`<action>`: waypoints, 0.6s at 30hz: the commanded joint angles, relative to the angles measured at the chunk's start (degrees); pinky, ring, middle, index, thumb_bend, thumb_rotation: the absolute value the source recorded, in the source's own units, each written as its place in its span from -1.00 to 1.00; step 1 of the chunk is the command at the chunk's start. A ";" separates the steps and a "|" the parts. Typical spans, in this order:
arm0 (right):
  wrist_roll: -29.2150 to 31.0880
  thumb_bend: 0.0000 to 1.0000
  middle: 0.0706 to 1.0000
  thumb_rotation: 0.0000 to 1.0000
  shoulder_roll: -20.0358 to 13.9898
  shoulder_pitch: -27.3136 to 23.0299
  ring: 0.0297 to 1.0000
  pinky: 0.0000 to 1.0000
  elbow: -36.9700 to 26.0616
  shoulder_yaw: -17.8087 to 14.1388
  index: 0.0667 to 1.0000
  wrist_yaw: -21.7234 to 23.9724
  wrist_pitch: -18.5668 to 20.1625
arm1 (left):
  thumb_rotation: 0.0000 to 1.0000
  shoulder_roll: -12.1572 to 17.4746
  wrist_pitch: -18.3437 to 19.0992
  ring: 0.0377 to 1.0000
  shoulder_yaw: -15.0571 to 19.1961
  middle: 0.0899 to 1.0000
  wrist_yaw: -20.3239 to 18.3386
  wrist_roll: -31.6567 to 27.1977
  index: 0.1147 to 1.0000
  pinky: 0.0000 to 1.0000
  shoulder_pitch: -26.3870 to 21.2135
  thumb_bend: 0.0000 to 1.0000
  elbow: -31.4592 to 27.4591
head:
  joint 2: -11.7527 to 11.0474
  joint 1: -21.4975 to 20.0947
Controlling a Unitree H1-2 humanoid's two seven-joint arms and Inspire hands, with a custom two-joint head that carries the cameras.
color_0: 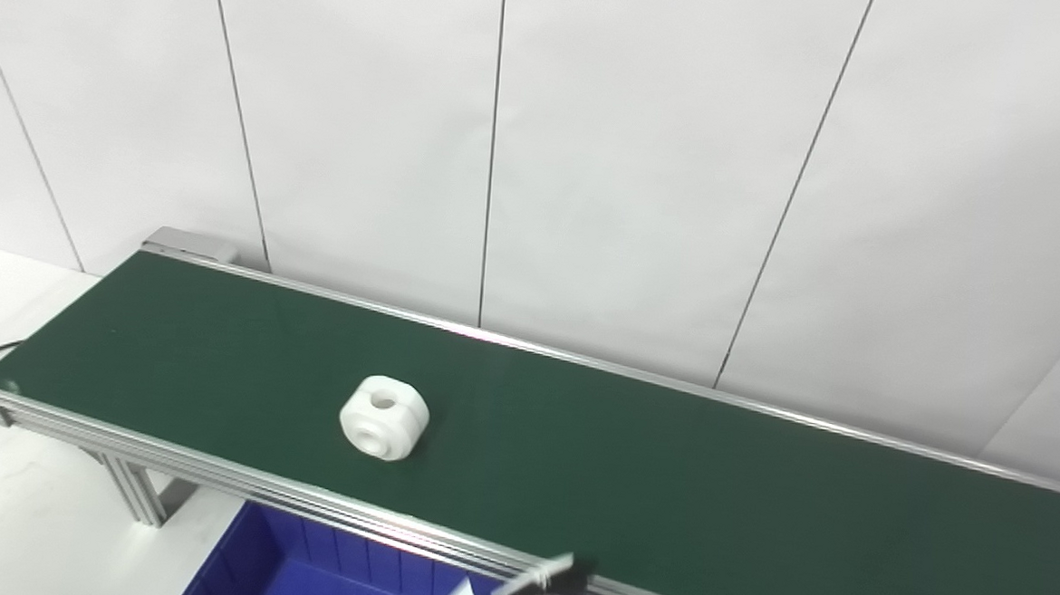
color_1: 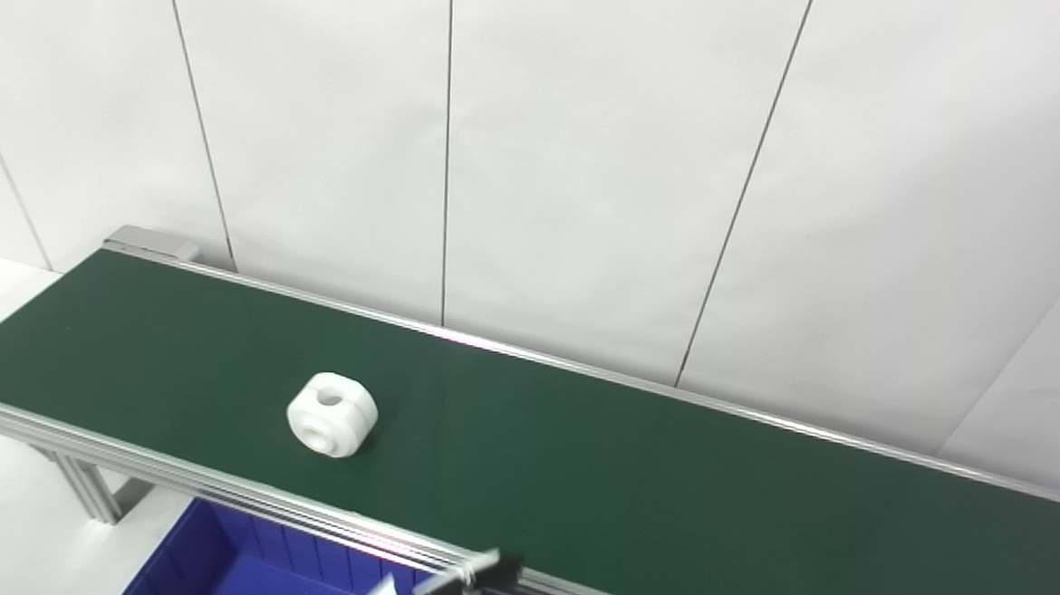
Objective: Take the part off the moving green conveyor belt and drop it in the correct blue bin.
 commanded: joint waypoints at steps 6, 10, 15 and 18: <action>-0.26 -0.30 1.00 1.00 -1.13 -0.13 0.95 0.83 -2.61 1.08 1.00 -2.29 -3.42 | -0.14 6.60 3.91 0.77 6.12 0.88 -1.07 -0.04 0.87 0.58 -9.94 0.46 -7.46 | 1.23 0.57; -0.37 -0.27 0.99 1.00 -1.35 -0.02 0.91 0.80 -3.39 1.53 1.00 -3.54 -3.42 | 0.00 8.42 8.07 0.92 7.62 0.97 -1.49 3.02 0.98 0.83 -13.82 0.31 -8.81 | 2.52 0.37; 0.60 -0.22 0.95 1.00 -1.81 0.23 0.87 0.79 -5.06 1.98 1.00 -4.64 -3.42 | -0.03 11.55 12.36 0.97 8.93 1.00 -3.00 4.83 1.00 0.87 -20.22 0.22 -6.94 | 7.40 -1.38; 0.92 -0.16 0.93 1.00 -2.02 0.33 0.84 0.76 -6.44 2.13 1.00 -5.10 -3.42 | -0.06 13.38 14.20 1.00 9.48 1.00 -3.84 5.55 1.00 0.90 -23.41 0.24 -4.92 | 10.98 -2.89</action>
